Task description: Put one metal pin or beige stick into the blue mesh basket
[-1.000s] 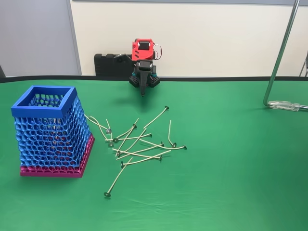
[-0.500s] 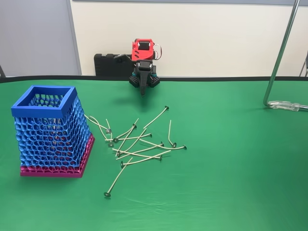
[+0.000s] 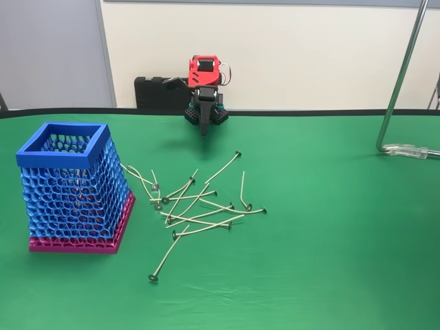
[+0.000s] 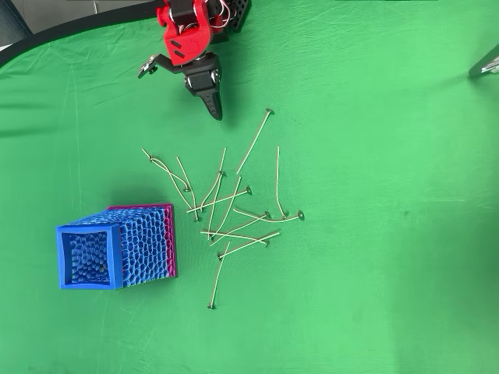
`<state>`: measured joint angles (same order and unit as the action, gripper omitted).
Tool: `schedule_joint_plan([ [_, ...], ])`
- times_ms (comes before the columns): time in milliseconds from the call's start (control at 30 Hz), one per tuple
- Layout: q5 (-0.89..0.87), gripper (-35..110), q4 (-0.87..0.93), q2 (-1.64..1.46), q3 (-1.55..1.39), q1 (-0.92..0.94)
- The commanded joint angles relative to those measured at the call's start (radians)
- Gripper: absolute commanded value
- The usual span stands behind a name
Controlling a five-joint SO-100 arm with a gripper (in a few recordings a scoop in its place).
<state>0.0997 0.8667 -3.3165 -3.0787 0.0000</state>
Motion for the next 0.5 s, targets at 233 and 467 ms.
schedule_joint_plan([
  [233,-0.017,1,-0.002,-0.009,-0.005,-0.005],
  [467,-0.018,1,-0.008,-0.009,-0.005,-0.002],
])
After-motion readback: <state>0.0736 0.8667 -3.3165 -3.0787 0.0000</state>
